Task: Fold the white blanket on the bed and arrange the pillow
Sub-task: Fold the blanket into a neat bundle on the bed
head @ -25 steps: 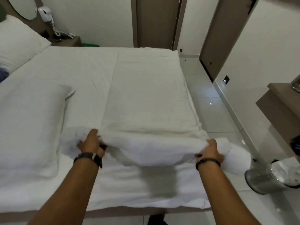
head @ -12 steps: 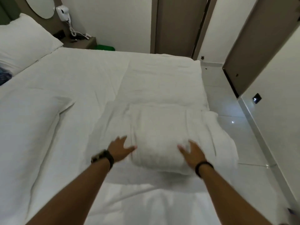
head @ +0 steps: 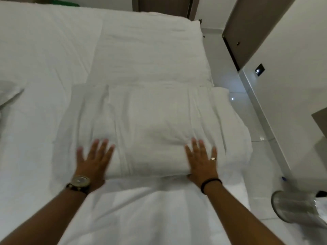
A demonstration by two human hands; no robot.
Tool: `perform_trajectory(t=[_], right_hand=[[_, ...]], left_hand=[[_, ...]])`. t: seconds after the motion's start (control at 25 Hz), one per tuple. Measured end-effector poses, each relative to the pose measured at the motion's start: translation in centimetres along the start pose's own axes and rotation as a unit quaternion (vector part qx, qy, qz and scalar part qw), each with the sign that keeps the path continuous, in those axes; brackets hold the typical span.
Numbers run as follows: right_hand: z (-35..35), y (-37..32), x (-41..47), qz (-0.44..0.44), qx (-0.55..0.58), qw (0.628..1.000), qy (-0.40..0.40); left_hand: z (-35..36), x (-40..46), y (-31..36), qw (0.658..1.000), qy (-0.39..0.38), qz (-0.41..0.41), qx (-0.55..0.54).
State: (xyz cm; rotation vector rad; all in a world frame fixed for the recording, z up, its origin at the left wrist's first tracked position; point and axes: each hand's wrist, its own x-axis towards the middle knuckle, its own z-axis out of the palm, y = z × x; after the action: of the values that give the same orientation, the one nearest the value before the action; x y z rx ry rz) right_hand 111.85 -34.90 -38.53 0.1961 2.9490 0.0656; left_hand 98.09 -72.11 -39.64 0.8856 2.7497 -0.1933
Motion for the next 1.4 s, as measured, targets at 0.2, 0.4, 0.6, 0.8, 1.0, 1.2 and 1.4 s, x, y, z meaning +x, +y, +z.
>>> perform_trajectory(t=[0.2, 0.4, 0.6, 0.8, 1.0, 1.2, 1.4], right_hand=[[2.6, 3.8, -2.0, 0.018, -0.055, 0.995, 0.079], [-0.2, 2.4, 0.0, 0.022, -0.032, 0.990, 0.133], [-4.1, 0.8, -4.8, 0.030, 0.025, 0.992, 0.118], [-4.3, -1.0, -15.1, 0.042, 0.054, 0.994, 0.084], [-5.0, -3.2, -24.7, 0.072, 0.069, 0.995, 0.020], [-7.2, -6.4, -30.3, 0.085, 0.084, 0.993, -0.005], [-13.5, -7.7, -31.0, 0.121, 0.129, 0.984, -0.037]], left_hand=[[1.7, -1.0, -0.8, 0.998, 0.007, -0.049, 0.029], [-1.4, -0.3, -0.4, 0.999, 0.015, -0.042, -0.010], [-4.5, -5.6, 0.4, 0.994, 0.040, -0.084, -0.063], [-2.9, -16.3, 3.1, 0.990, 0.038, -0.079, -0.115], [-2.4, -25.9, 6.2, 0.984, -0.043, -0.103, -0.137], [-5.4, -31.0, 5.2, 0.987, -0.069, -0.125, -0.079], [-12.1, -32.5, 2.0, 0.994, -0.063, -0.082, -0.034]])
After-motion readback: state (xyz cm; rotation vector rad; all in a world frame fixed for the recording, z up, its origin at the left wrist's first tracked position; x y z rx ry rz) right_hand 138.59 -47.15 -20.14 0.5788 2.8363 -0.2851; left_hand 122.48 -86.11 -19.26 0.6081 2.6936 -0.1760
